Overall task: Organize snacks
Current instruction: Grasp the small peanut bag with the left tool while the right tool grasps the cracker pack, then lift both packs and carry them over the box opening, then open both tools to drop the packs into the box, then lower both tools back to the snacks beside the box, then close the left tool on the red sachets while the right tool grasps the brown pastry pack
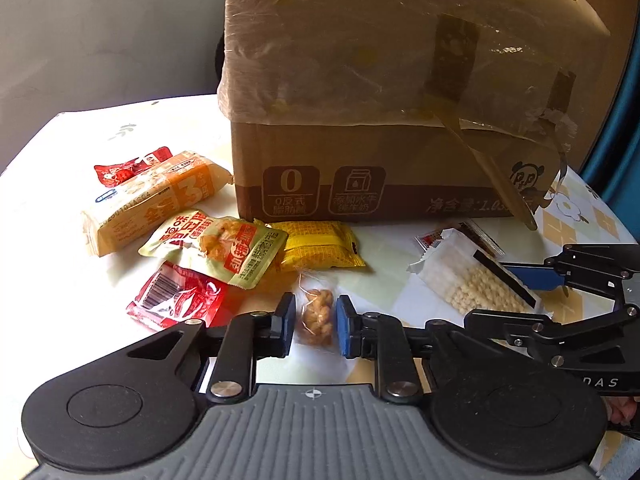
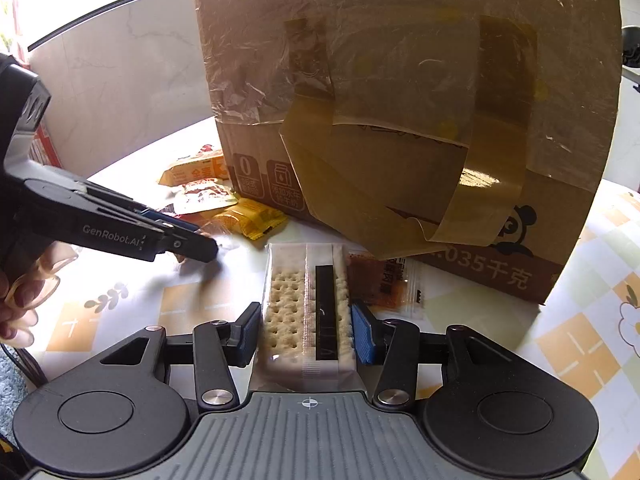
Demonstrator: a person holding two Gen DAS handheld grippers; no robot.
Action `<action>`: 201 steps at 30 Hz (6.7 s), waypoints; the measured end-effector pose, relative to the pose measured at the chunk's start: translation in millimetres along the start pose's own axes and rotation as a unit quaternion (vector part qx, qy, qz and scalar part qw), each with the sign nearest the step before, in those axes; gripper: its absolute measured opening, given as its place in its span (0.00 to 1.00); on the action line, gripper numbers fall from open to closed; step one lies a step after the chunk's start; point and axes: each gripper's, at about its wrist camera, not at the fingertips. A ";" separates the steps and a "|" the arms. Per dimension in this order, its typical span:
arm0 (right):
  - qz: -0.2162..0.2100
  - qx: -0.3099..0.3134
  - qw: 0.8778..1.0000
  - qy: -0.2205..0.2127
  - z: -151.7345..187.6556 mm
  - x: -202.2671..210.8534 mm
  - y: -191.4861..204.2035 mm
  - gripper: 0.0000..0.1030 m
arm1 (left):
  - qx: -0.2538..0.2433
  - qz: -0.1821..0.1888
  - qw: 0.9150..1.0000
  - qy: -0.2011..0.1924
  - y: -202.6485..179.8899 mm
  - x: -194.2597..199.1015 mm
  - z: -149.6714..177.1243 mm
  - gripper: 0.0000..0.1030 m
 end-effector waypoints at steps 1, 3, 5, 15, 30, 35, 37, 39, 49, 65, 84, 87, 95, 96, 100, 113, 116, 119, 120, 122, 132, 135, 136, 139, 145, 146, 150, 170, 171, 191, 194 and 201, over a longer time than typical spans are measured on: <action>0.001 0.001 1.000 0.000 -0.2 0.1 0.5 0.42 | 0.005 0.000 1.000 -0.002 -0.4 2.3 3.1 0.21; 0.001 0.002 1.000 0.000 -0.3 -0.2 0.9 0.43 | 0.012 0.001 1.000 -0.005 0.9 6.1 9.4 0.21; 0.001 0.002 1.000 0.000 -0.3 -0.4 1.0 0.43 | 0.015 0.003 1.000 -0.009 1.3 8.8 13.9 0.21; 0.000 0.006 1.000 0.000 -0.4 -1.2 1.1 0.44 | 0.024 -0.008 0.999 -0.031 0.9 14.9 22.3 0.21; 0.008 0.017 1.000 0.002 -0.4 -2.8 5.1 0.44 | 0.062 0.006 0.997 -0.037 9.5 17.4 23.9 0.21; 0.008 0.018 1.000 0.002 -0.6 -2.6 4.7 0.44 | 0.069 0.009 0.997 -0.042 10.3 17.7 24.9 0.21; 0.008 0.018 1.000 0.002 -0.5 -2.5 4.6 0.44 | 0.075 0.014 0.996 -0.043 12.8 18.1 25.6 0.21; 0.007 0.017 1.000 0.002 -0.4 -2.6 4.6 0.44 | 0.085 0.018 0.995 -0.040 16.0 19.6 25.3 0.20; 0.006 0.017 1.000 0.002 -0.1 -2.9 4.3 0.43 | 0.103 0.011 0.993 -0.062 18.5 38.9 23.8 0.20; -0.051 0.025 0.998 -0.009 -22.3 19.8 7.3 0.41 | 0.115 -0.001 0.988 -0.107 27.8 77.3 -0.2 0.20; -0.115 0.043 0.981 -0.152 -105.8 98.3 17.4 0.41 | 0.094 0.000 0.972 -0.217 30.3 143.8 -62.7 0.20; -0.114 0.028 0.975 -0.187 -136.4 117.4 -0.8 0.41 | 0.079 0.004 0.968 -0.239 26.8 151.2 -86.0 0.20; 0.006 -0.013 0.985 -0.170 -218.6 89.1 -61.0 0.41 | 0.056 0.048 0.965 -0.250 7.3 126.0 -167.3 0.20; 0.022 -0.017 0.987 -0.156 -224.6 76.3 -64.8 0.41 | 0.058 0.055 0.967 -0.241 4.3 115.2 -176.6 0.20; 0.053 -0.047 0.990 -0.119 -231.6 39.1 -70.7 0.42 | 0.055 0.061 0.976 -0.199 -6.0 74.3 -200.6 0.20; 0.037 -0.067 0.986 -0.148 -192.4 69.5 -78.2 0.54 | 0.037 0.064 0.979 -0.191 25.7 77.0 -188.9 0.59; 0.045 -0.071 0.980 -0.182 -175.8 99.1 -80.0 0.54 | 0.038 0.062 0.978 -0.194 41.7 92.1 -178.2 0.59; 0.060 -0.086 0.973 -0.207 -153.1 121.3 -86.2 0.54 | 0.040 0.046 0.979 -0.193 58.7 105.7 -161.6 0.59; 0.066 -0.090 0.971 -0.210 -145.5 125.8 -88.2 0.54 | 0.039 0.039 0.980 -0.192 62.9 107.5 -155.8 0.59; 0.080 -0.095 0.971 -0.205 -127.3 134.5 -90.7 0.54 | 0.039 0.020 0.982 -0.185 70.6 110.4 -143.6 0.59; 0.087 -0.023 0.984 -0.152 -80.7 125.0 -60.3 0.53 | 0.103 0.002 0.984 -0.143 96.8 97.5 -93.3 0.59; 0.082 -0.018 0.989 -0.125 -63.5 113.3 -47.6 0.53 | 0.119 -0.001 0.985 -0.127 101.8 90.9 -75.2 0.59; 0.078 -0.019 0.990 -0.114 -59.7 108.2 -45.9 0.53 | 0.122 0.000 0.985 -0.123 102.6 88.8 -71.3 0.59; 0.063 -0.018 0.995 -0.076 -46.8 89.7 -43.2 0.53 | 0.128 -0.002 0.986 -0.111 104.1 83.9 -60.6 0.59; 0.046 0.006 0.999 0.015 -29.6 33.0 -43.4 0.53 | 0.135 -0.004 0.986 -0.093 101.3 75.1 -46.1 0.59; 0.042 0.004 0.999 0.026 -28.8 24.2 -45.5 0.53 | 0.137 -0.004 0.986 -0.091 98.7 74.3 -45.1 0.59; 0.027 -0.001 0.998 0.056 -27.2 -3.1 -46.8 0.53 | 0.143 0.006 0.986 -0.086 92.6 72.6 -39.7 0.59; -0.029 0.058 0.994 0.083 -46.2 -17.0 -3.5 0.50 | 0.167 0.007 0.984 -0.059 89.4 69.2 -15.7 0.59; -0.020 0.068 0.995 0.073 -47.5 -19.4 -2.9 0.51 | 0.167 0.008 0.984 -0.059 89.3 69.4 -15.2 0.59; 0.005 0.022 0.999 0.038 -15.7 -13.9 -25.7 0.38 | 0.140 0.022 0.989 -0.046 74.7 56.7 -12.0 0.48; 0.009 0.010 1.000 0.022 -8.2 -9.8 -27.1 0.39 | 0.144 0.010 0.989 -0.037 78.8 48.1 -11.0 0.48; 0.026 0.031 0.999 0.000 2.7 -7.5 -18.3 0.39 | 0.131 -0.018 0.991 -0.013 93.1 35.7 -10.8 0.49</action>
Point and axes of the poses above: each gripper's, at about its wrist camera, not at the fingertips, and x roughly against the way its jaws point, y to its left, z to its underside, and after that the axes turned 2 degrees about -z, right-handed
